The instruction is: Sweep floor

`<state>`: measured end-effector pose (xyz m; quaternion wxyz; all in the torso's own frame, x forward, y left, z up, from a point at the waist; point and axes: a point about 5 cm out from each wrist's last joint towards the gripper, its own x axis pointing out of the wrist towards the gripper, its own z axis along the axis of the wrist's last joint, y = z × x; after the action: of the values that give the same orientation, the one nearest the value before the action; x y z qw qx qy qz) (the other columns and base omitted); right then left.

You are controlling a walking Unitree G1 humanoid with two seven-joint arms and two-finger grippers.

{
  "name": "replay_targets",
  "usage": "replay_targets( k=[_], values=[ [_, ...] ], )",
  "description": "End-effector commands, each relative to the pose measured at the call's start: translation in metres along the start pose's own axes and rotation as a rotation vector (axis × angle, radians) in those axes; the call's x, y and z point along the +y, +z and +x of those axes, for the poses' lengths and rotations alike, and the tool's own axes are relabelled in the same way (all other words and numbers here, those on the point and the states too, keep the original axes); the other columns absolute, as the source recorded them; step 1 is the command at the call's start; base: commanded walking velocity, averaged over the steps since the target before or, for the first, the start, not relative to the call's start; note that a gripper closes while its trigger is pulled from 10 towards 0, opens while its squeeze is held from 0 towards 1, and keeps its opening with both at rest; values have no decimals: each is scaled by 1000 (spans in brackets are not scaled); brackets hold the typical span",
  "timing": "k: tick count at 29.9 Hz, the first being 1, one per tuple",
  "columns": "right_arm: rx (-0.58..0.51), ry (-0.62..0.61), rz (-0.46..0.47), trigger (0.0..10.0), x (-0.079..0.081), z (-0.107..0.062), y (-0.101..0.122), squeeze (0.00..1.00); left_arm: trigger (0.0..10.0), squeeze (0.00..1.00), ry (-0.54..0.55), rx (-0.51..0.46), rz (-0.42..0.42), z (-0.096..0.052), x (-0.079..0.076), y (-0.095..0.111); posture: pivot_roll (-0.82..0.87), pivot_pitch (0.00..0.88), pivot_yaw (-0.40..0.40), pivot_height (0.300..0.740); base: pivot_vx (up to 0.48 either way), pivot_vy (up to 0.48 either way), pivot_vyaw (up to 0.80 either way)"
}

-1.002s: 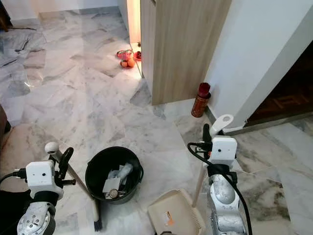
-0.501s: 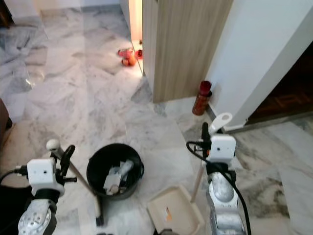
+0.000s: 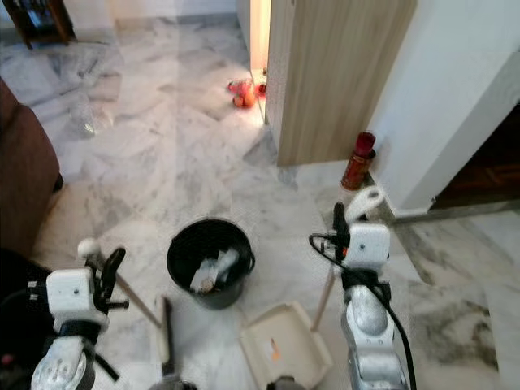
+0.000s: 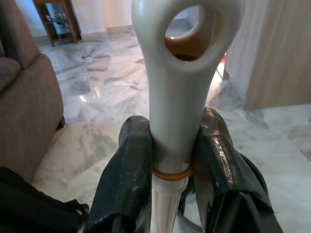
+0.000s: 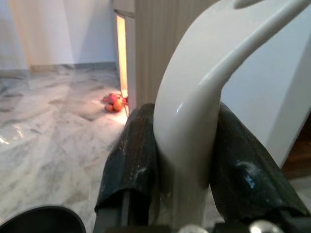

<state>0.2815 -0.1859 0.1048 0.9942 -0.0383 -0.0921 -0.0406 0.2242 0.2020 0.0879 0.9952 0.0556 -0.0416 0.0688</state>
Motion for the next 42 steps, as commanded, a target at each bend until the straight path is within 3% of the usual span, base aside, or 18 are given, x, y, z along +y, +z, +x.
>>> replay_targets(
  k=[1,9,24,42],
  values=[
    [-23,1,-12,10000,-2,1,5,0,10000,0,8,-11,12,-1,2,2,27,152,-42,740,-289,0,0],
    [-23,3,-4,10000,0,1,5,0,10000,0,9,-12,11,-1,2,2,24,152,-44,740,-287,0,0],
    [-13,10,11,10000,3,1,4,0,10000,0,11,-10,22,2,0,2,18,156,-48,740,0,0,0],
    [13,6,21,10000,5,2,1,0,10000,0,8,-18,19,5,-1,3,22,156,-52,740,0,0,-762]
  ],
)
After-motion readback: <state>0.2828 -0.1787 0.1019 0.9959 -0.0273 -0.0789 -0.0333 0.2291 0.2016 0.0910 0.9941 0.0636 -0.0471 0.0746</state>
